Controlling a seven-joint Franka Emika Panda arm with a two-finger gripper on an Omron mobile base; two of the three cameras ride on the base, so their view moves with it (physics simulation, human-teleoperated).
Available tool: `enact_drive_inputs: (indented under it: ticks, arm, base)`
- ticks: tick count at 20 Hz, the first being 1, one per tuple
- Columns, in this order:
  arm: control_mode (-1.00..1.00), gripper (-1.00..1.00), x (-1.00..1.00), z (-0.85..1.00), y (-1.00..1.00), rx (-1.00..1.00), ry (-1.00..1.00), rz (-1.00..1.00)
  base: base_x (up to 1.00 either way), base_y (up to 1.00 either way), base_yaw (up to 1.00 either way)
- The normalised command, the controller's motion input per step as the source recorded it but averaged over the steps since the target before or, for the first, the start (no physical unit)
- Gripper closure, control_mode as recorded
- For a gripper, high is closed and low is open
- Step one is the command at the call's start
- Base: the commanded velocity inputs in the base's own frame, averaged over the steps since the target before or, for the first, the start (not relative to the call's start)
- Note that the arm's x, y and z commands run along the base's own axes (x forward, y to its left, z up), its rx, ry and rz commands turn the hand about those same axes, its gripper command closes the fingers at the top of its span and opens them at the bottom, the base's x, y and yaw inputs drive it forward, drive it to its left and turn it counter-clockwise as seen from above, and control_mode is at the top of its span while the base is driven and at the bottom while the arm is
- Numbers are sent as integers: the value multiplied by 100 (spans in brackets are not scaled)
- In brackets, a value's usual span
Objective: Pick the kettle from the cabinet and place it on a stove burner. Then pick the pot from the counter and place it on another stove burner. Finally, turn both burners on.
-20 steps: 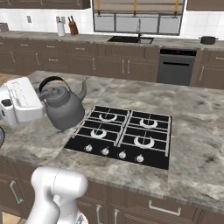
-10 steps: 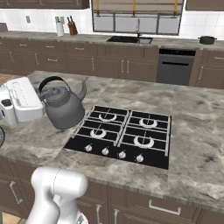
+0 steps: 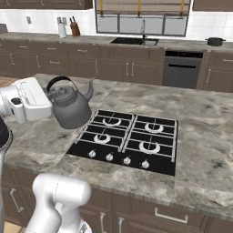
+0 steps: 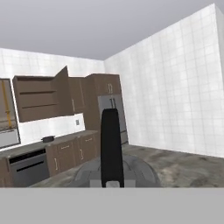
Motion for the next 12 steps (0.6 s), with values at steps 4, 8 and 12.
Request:
enact_drive_inputs:
  ticks: [4,8,12]
  arm:
    - [-100,100,17,-12,0,0,0,0]
    - [-100,100,29,-18,0,0,0,0]
    - [-100,100,39,-14,0,0,0,0]
  base:
    - [0,0,0]
    - [0,0,0]
    - [0,0,0]
